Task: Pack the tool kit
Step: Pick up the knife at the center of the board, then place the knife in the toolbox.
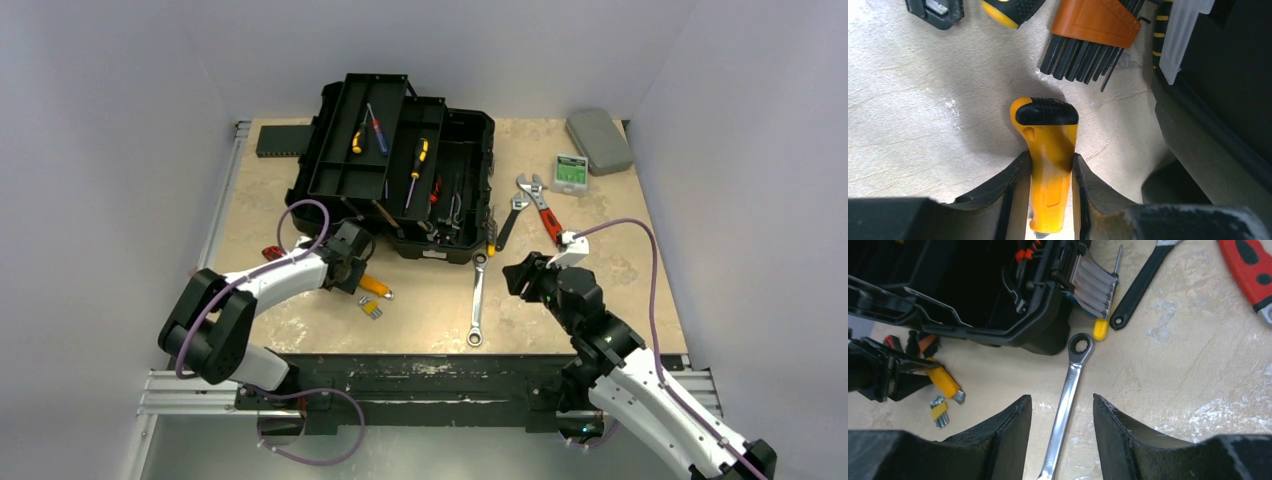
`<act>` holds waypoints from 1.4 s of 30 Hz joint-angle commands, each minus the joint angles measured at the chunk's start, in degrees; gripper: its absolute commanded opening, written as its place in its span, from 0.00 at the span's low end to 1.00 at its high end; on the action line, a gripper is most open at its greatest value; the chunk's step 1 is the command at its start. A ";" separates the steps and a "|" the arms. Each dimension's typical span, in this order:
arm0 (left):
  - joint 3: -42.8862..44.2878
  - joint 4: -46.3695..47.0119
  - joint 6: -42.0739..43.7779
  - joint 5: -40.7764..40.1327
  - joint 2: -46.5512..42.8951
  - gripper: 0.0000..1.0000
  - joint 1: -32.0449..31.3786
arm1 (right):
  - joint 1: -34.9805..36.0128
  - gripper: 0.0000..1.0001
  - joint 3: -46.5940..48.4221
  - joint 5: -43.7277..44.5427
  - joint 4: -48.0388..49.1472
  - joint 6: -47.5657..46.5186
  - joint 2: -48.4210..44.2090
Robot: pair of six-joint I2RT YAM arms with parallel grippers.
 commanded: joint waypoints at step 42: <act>35.55 11.96 89.16 11.01 -23.27 0.00 -0.62 | -0.12 0.51 8.91 -8.67 2.18 -5.73 4.87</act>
